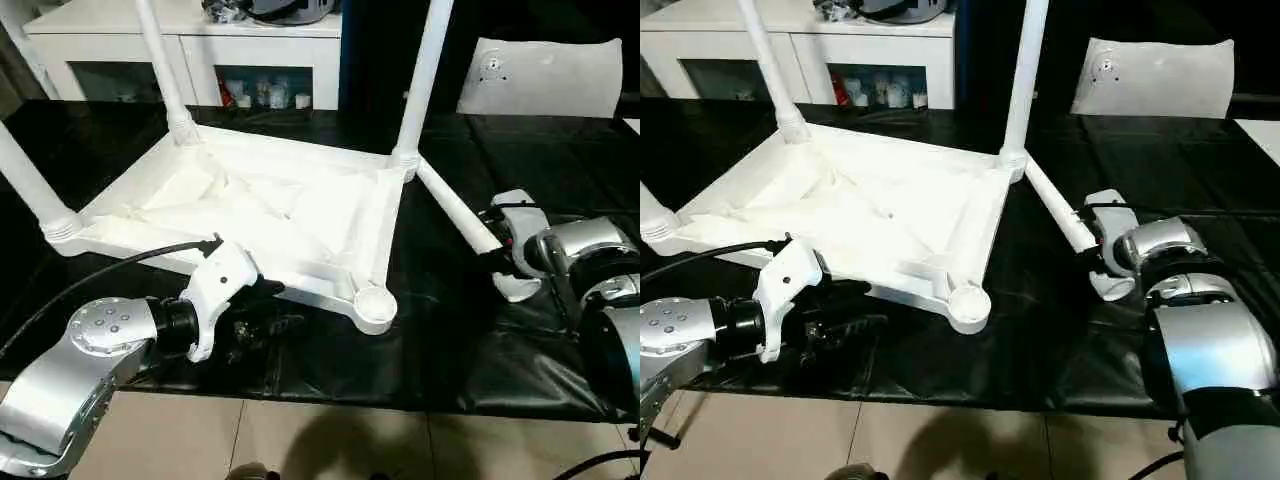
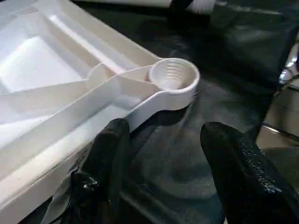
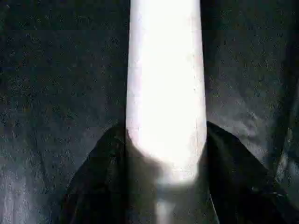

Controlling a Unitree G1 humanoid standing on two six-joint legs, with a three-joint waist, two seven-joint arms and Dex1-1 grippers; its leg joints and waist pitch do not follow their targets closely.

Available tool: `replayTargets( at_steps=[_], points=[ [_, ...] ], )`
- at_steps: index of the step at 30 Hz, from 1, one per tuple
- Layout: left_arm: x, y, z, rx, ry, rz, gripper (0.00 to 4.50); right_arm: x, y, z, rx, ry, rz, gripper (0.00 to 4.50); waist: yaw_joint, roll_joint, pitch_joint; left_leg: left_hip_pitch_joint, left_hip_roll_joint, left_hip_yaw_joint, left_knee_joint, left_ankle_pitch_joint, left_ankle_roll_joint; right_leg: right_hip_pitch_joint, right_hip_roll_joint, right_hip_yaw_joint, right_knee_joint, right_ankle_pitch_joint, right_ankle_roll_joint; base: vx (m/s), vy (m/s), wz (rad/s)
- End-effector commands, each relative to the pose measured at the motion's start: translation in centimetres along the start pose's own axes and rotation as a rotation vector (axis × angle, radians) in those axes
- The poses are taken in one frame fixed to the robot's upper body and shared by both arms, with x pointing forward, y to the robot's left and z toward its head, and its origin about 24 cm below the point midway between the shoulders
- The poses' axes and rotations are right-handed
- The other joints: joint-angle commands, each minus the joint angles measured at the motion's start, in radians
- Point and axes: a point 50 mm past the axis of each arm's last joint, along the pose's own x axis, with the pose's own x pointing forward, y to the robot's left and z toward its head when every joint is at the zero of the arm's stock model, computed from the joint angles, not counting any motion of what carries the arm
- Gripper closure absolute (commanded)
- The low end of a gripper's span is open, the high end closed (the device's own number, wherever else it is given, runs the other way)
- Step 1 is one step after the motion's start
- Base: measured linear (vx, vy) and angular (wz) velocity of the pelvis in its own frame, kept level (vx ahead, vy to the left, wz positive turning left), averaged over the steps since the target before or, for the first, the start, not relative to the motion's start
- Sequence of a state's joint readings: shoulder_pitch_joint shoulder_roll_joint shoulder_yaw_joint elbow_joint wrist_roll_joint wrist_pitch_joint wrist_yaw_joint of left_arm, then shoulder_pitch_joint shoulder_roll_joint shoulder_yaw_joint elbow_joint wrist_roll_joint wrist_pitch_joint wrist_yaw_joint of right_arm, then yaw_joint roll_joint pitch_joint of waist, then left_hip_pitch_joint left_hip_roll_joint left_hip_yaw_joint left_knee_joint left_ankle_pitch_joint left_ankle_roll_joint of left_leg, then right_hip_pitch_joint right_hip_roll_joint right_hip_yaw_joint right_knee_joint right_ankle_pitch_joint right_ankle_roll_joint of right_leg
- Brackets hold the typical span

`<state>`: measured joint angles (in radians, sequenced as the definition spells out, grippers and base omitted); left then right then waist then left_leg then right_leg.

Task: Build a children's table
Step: Pick table leg

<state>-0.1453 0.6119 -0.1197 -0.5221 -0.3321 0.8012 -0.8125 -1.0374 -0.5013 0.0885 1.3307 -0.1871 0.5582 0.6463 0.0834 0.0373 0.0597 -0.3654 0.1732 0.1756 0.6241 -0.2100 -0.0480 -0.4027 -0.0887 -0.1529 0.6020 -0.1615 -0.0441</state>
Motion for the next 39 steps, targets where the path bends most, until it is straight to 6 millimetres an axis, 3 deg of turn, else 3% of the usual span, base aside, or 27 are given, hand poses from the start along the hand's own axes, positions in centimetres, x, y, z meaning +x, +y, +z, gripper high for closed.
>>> replayTargets(
  at_steps=[1,4,7,8,10,11,13,15,16,18,20,22,24,26,28,31,32,35,36,39],
  points=[
    [0.2,0.3,0.3,0.003,-0.01,-0.005,1.72,0.5,0.4,-0.7,0.01,0.031,0.016,2.53,-0.002,0.005,-0.062,0.003,0.06,-0.028,-0.072,-0.281,0.014,0.053,-0.076,0.069,-0.078,-0.403,-0.161,0.0,0.0,0.0],
    [0.4,0.7,0.3,0.006,-0.01,0.007,1.72,0.5,0.1,-0.5,0.095,-0.03,-0.024,2.55,-0.007,0.006,-0.06,0.006,0.058,-0.028,-0.072,-0.285,0.013,0.052,-0.076,0.068,-0.083,-0.418,-0.153,0.0,0.0,0.0],
    [0.7,1.1,0.3,0.0,-0.036,0.044,1.72,0.2,-0.9,0.2,0.34,-0.2,-0.111,2.56,-0.011,0.011,-0.064,0.011,0.058,-0.028,-0.072,-0.28,0.006,0.05,-0.076,0.068,-0.086,-0.413,-0.144,0.0,0.0,0.0],
    [0.7,1.1,0.3,0.0,-0.036,0.044,1.72,0.2,-0.9,0.2,0.34,-0.2,-0.111,2.56,-0.011,0.011,-0.066,0.014,0.056,-0.029,-0.071,-0.281,0.002,0.05,-0.075,0.066,-0.083,-0.396,-0.144,0.0,0.0,0.0],
    [0.8,1.4,0.4,-0.01,-0.061,0.073,1.72,-0.2,-1.6,0.6,0.445,-0.288,-0.16,2.57,-0.013,0.019,-0.067,0.011,0.055,-0.029,-0.071,-0.288,0.002,0.051,-0.073,0.065,-0.079,-0.368,-0.154,0.0,0.0,0.0],
    [1.0,1.7,0.5,-0.015,-0.082,0.1,1.72,-0.5,-1.9,1.3,0.491,-0.369,-0.174,2.57,-0.017,0.015,-0.068,0.01,0.052,-0.026,-0.07,-0.288,0.007,0.052,-0.072,0.064,-0.082,-0.363,-0.155,0.0,0.0,0.0],
    [1.3,2.0,0.7,-0.019,-0.11,0.128,1.72,-1.4,-2.3,2.9,0.595,-0.555,-0.149,2.57,-0.019,0.02,-0.071,0.009,0.048,-0.024,-0.066,-0.275,0.022,0.054,-0.072,0.062,-0.08,-0.359,-0.156,0.0,0.0,0.0],
    [1.6,2.4,1.0,-0.019,-0.144,0.169,1.72,-2.6,-3.1,4.1,0.646,-0.75,-0.168,2.57,-0.019,0.016,-0.072,0.0,0.045,-0.022,-0.063,-0.239,0.052,0.057,-0.074,0.06,-0.084,-0.363,-0.139,0.0,0.0,0.0],
    [1.7,2.6,1.1,-0.019,-0.16,0.189,1.72,-3.0,-3.3,4.4,0.653,-0.807,-0.183,2.57,-0.018,0.023,-0.074,0.0,0.046,-0.023,-0.062,-0.227,0.057,0.057,-0.075,0.059,-0.081,-0.36,-0.138,0.0,0.0,0.0],
    [1.9,2.8,1.4,-0.022,-0.18,0.209,1.72,-3.2,-3.3,4.6,0.647,-0.856,-0.196,2.57,-0.018,0.021,-0.076,-0.003,0.044,-0.021,-0.06,-0.182,0.073,0.058,-0.07,0.058,-0.079,-0.333,-0.14,0.0,0.0,0.0],
    [2.3,3.6,2.2,-0.022,-0.237,0.272,1.72,-4.2,-1.8,5.6,0.644,-1.054,-0.083,2.57,-0.022,0.029,-0.076,-0.007,0.042,-0.02,-0.059,-0.157,0.091,0.059,-0.068,0.057,-0.08,-0.326,-0.131,0.0,0.0,0.0],
    [2.4,3.8,2.4,-0.027,-0.248,0.286,1.72,-4.4,-1.3,5.7,0.662,-1.083,-0.03,2.57,-0.026,0.02,-0.078,-0.01,0.044,-0.023,-0.062,-0.13,0.107,0.065,-0.063,0.056,-0.079,-0.305,-0.114,0.0,0.0,0.0],
    [2.6,4.3,2.7,-0.046,-0.268,0.312,1.72,-5.1,-0.5,5.7,0.673,-1.191,0.034,2.57,-0.027,0.022,-0.079,-0.005,0.046,-0.022,-0.062,-0.139,0.11,0.061,-0.066,0.055,-0.085,-0.328,-0.119,0.0,0.0,0.0],
    [3.3,5.0,4.0,-0.12,-0.353,0.323,1.72,-6.2,3.1,5.2,0.646,-1.328,0.334,2.57,-0.021,0.023,-0.078,0.001,0.043,-0.019,-0.063,-0.135,0.118,0.059,-0.063,0.059,-0.091,-0.341,-0.093,0.0,0.0,0.0],
    [3.6,5.1,4.7,-0.152,-0.404,0.303,1.56,-6.7,5.1,4.8,0.606,-1.346,0.502,2.57,-0.015,0.026,-0.082,0.0,0.054,-0.028,-0.069,-0.127,0.126,0.06,-0.065,0.058,-0.088,-0.316,-0.089,0.0,0.0,0.0],
    [3.9,5.0,5.7,-0.201,-0.477,0.253,1.4,-7.8,8.5,3.9,0.501,-1.335,0.741,2.57,-0.009,0.028,-0.083,0.002,0.055,-0.028,-0.068,-0.127,0.113,0.06,-0.07,0.06,-0.091,-0.32,-0.09,0.0,0.0,0.0],
    [4.2,4.9,6.4,-0.232,-0.522,0.217,1.34,-8.4,10.2,3.3,0.438,-1.3,0.866,2.57,-0.01,0.016,-0.082,-0.003,0.054,-0.026,-0.07,-0.123,0.112,0.06,-0.069,0.06,-0.094,-0.33,-0.082,0.0,0.0,0.0],
    [4.4,4.6,7.5,-0.291,-0.587,0.156,1.0,-9.0,11.7,2.7,0.395,-1.257,0.994,2.57,0.0,0.015,-0.078,-0.001,0.052,-0.025,-0.071,-0.12,0.098,0.057,-0.071,0.06,-0.102,-0.392,-0.059,0.0,0.0,0.0],
    [4.5,4.3,8.0,-0.327,-0.619,0.103,0.97,-9.1,12.2,2.4,0.381,-1.233,1.042,2.57,0.0,0.009,-0.077,-0.002,0.052,-0.024,-0.071,-0.123,0.095,0.058,-0.074,0.06,-0.105,-0.407,-0.053,0.0,0.0,0.0],
    [4.6,3.7,9.1,-0.406,-0.685,0.001,0.76,-9.4,13.1,1.7,0.361,-1.188,1.123,2.57,0.011,0.01,-0.072,0.001,0.047,-0.021,-0.072,-0.143,0.07,0.053,-0.075,0.058,-0.119,-0.485,-0.02,0.0,0.0,0.0]
  ],
)
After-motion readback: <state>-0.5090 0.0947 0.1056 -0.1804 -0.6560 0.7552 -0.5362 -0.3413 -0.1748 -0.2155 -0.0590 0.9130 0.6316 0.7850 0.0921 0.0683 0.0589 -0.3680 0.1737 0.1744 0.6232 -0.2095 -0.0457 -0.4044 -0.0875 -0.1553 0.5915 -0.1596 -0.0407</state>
